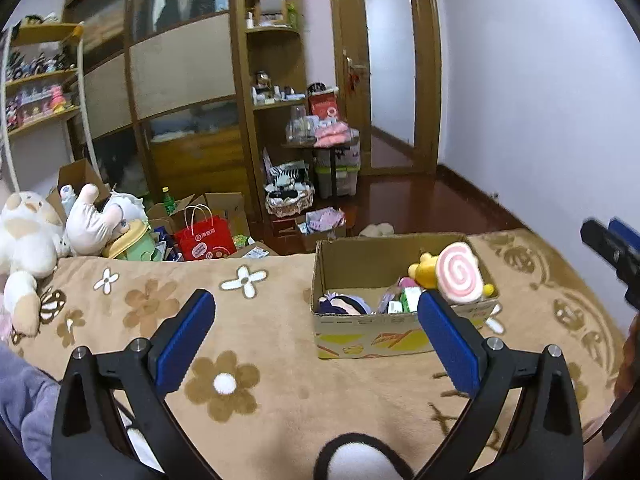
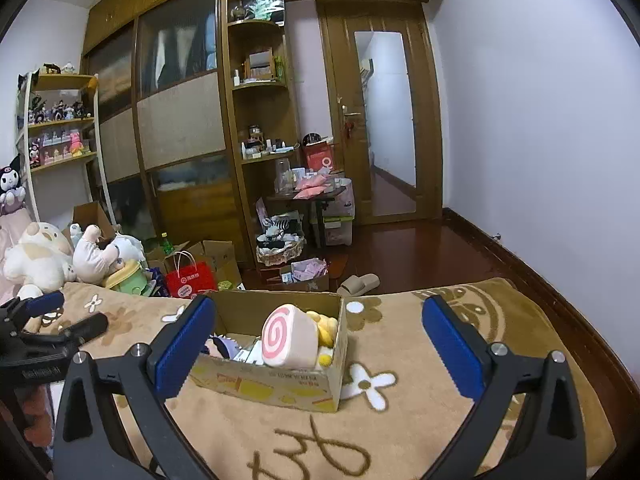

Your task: Organize soft objects

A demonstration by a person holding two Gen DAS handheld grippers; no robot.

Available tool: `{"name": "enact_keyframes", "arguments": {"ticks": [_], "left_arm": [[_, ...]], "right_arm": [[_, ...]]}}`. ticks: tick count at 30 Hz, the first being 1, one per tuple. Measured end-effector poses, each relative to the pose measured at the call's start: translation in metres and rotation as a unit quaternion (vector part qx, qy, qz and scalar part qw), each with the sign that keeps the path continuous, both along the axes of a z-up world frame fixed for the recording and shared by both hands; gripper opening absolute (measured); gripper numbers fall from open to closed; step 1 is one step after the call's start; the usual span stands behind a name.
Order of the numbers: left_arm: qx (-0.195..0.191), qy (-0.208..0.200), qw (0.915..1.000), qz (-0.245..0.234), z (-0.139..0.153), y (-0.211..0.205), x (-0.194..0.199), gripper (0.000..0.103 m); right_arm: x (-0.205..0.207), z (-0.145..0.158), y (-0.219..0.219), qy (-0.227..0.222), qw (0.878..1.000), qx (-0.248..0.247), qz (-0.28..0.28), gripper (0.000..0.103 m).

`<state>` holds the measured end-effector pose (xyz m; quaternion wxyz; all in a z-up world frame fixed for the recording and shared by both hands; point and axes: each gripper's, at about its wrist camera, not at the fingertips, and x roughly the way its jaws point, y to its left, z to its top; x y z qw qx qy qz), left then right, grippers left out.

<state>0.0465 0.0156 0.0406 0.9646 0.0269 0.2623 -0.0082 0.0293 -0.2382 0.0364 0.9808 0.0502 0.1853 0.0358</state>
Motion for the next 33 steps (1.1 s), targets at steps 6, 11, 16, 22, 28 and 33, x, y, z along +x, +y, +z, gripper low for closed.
{"name": "enact_keyframes", "arguments": {"ticks": [6, 11, 16, 22, 28, 33], "left_arm": [[0.001, -0.010, 0.9999, -0.001, 0.012, 0.003, -0.032, 0.100], [0.011, -0.015, 0.9998, -0.006, 0.016, -0.001, -0.049, 0.100], [0.013, -0.014, 0.9998, -0.010, 0.012, -0.003, -0.061, 0.100], [0.018, -0.013, 0.9997, -0.010, 0.005, -0.003, -0.065, 0.100], [0.019, -0.011, 0.9997, -0.008, 0.000, -0.002, -0.063, 0.100], [0.018, 0.000, 0.9998, -0.002, -0.006, -0.001, -0.057, 0.100]], "right_arm": [[-0.025, 0.002, -0.012, 0.007, 1.000, 0.012, 0.005, 0.103], [-0.039, 0.003, -0.014, 0.008, 1.000, 0.006, 0.003, 0.103], [-0.057, 0.003, -0.013, -0.013, 1.000, 0.001, -0.010, 0.103], [-0.065, 0.000, -0.010, -0.023, 1.000, -0.016, -0.012, 0.103], [-0.067, -0.007, -0.008, -0.028, 0.999, -0.023, -0.013, 0.103], [-0.071, -0.012, -0.006, -0.042, 0.999, -0.027, -0.012, 0.103]]}}
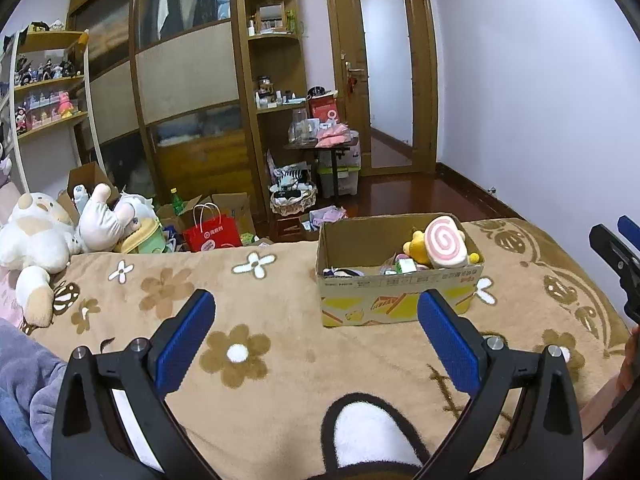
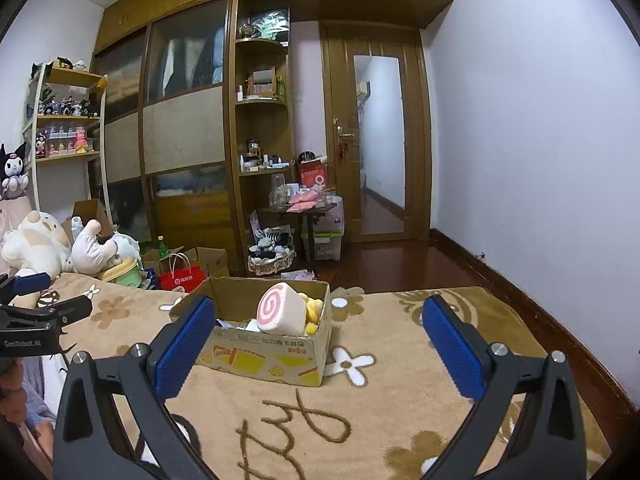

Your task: Organize soft objects

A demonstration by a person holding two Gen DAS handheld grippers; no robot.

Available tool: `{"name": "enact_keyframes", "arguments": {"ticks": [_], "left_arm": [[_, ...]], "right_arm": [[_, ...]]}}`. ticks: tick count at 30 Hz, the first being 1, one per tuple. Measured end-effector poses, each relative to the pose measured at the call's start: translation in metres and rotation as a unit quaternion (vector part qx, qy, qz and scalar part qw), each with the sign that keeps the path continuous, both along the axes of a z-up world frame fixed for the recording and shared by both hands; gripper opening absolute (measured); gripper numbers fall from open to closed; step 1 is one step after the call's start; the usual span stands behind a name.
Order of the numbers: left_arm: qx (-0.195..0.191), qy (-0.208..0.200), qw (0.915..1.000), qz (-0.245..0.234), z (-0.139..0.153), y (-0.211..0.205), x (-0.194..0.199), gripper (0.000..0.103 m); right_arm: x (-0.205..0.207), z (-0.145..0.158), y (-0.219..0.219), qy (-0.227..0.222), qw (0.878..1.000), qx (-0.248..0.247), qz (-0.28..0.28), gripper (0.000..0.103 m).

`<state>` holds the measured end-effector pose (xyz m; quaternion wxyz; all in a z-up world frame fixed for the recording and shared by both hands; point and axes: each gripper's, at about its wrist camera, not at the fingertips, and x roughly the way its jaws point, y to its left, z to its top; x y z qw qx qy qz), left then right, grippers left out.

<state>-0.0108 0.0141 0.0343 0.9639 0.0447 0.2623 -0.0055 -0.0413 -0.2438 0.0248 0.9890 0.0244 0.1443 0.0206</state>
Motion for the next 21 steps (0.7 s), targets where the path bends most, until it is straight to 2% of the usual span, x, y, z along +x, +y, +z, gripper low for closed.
{"name": "enact_keyframes", "arguments": {"ticks": [21], "left_arm": [[0.000, 0.015, 0.9999, -0.006, -0.014, 0.000, 0.008, 0.100]], "right_arm": [[0.015, -0.020, -0.002, 0.012, 1.000, 0.008, -0.003, 0.103]]}}
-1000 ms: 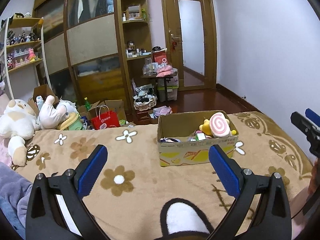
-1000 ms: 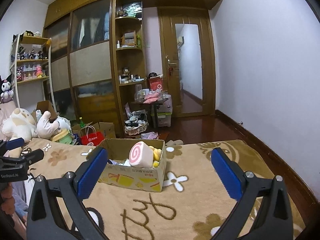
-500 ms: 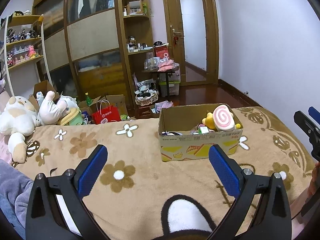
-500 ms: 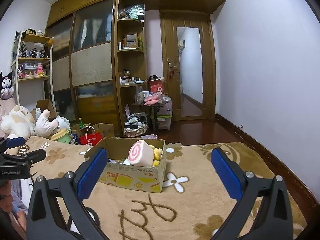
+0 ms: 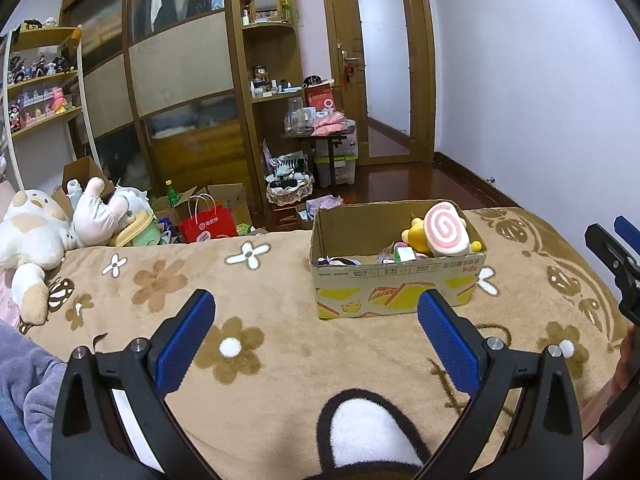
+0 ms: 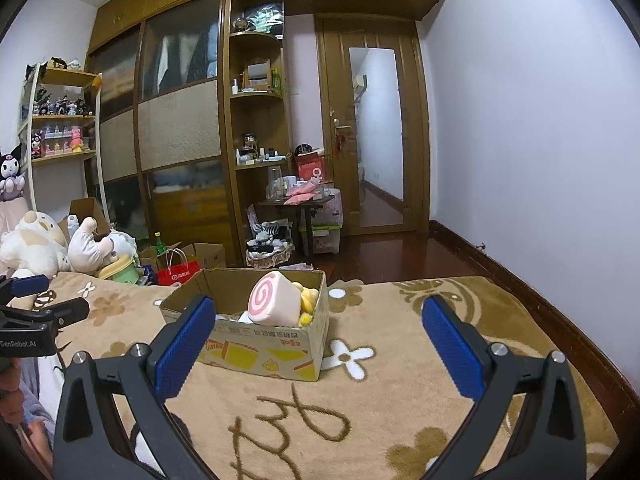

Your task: Organize soft objects

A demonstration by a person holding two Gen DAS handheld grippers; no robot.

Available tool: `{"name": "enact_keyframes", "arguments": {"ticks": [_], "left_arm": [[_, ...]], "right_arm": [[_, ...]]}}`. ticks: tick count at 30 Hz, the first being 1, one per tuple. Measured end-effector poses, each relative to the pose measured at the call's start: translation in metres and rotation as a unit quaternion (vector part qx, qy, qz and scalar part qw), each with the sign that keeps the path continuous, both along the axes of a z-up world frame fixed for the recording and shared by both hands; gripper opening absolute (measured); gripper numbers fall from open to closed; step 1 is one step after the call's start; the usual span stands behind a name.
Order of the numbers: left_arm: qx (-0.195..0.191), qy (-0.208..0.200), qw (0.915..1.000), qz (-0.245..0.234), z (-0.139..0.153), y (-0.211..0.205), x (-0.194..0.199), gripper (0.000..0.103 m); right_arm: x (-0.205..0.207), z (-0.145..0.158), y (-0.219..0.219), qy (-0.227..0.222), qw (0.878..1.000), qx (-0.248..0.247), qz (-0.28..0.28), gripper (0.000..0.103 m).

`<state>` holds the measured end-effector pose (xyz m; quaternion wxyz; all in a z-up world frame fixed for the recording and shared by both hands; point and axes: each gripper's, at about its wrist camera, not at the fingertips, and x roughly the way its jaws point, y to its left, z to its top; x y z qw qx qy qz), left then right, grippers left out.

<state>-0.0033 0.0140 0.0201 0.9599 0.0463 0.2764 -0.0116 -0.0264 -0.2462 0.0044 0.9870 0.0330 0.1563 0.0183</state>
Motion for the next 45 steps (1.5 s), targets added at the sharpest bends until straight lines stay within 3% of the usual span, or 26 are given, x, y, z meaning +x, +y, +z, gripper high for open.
{"name": "enact_keyframes", "arguments": {"ticks": [45], "left_arm": [[-0.009, 0.002, 0.9999, 0.011, -0.0020, 0.0003, 0.0032, 0.100]], "right_arm": [[0.0055, -0.0096, -0.0004, 0.020, 1.000, 0.002, -0.009, 0.103]]}}
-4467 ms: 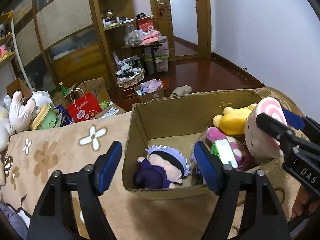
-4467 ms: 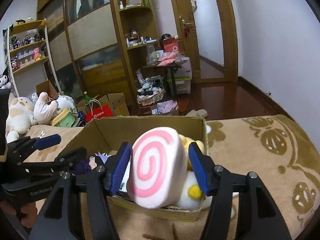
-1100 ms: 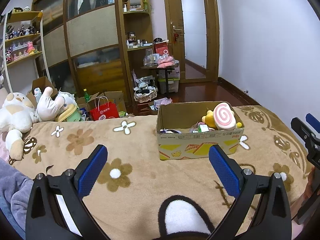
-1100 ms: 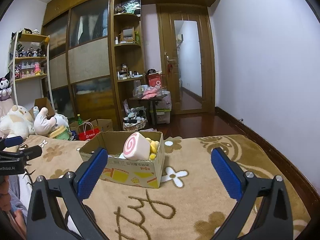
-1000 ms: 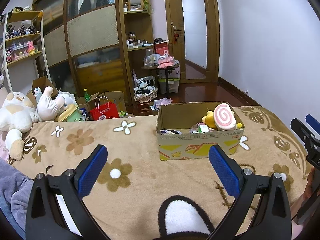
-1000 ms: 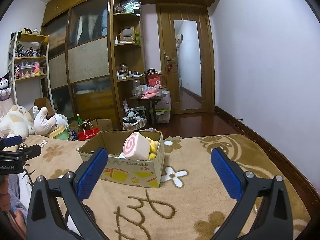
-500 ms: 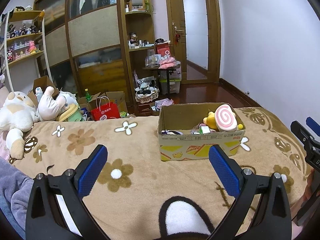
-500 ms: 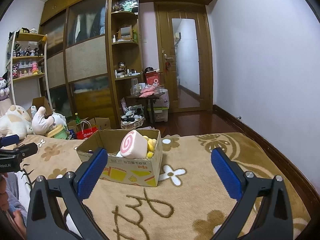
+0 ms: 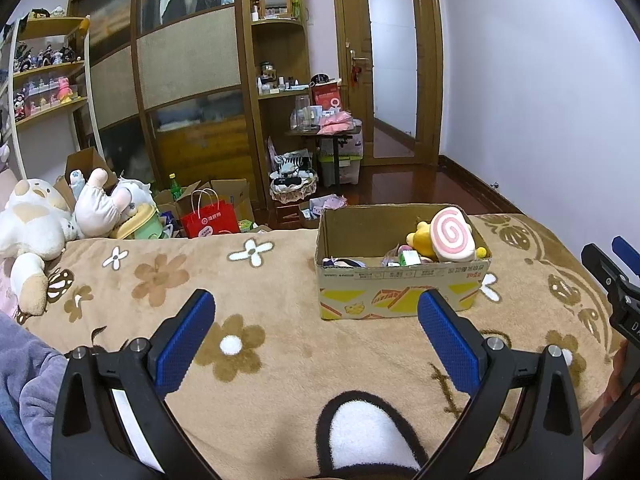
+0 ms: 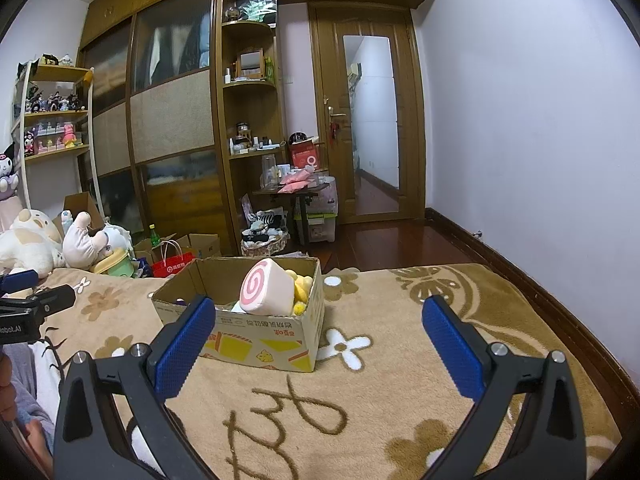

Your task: Organize soft objects

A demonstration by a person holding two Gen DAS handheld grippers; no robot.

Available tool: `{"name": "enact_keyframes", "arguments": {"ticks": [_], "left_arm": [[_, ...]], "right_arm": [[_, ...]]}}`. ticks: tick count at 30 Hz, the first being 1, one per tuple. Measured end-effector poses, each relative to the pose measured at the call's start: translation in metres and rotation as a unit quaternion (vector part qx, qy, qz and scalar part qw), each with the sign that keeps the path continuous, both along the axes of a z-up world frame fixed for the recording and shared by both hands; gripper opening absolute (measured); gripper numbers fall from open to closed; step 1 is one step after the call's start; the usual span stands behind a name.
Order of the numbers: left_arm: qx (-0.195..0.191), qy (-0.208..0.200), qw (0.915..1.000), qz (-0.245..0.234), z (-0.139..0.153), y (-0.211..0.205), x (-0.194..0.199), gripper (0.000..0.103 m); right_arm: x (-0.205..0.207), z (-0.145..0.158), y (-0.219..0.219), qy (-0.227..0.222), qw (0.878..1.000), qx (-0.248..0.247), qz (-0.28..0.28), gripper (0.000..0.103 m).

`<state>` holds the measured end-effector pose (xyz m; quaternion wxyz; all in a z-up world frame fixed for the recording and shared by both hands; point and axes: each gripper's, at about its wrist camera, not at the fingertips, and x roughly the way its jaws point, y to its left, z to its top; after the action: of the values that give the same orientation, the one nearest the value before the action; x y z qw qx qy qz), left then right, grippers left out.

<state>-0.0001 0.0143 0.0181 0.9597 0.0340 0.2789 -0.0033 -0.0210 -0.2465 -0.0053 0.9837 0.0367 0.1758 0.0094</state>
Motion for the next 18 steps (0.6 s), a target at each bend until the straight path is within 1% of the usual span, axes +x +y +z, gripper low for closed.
{"name": "enact_keyframes", "arguments": {"ticks": [18], "left_arm": [[-0.001, 0.003, 1.0000, 0.002, -0.0025, -0.0038, 0.0024, 0.100]], "right_arm": [[0.0002, -0.0014, -0.0025, 0.001, 1.000, 0.000, -0.001, 0.103]]}}
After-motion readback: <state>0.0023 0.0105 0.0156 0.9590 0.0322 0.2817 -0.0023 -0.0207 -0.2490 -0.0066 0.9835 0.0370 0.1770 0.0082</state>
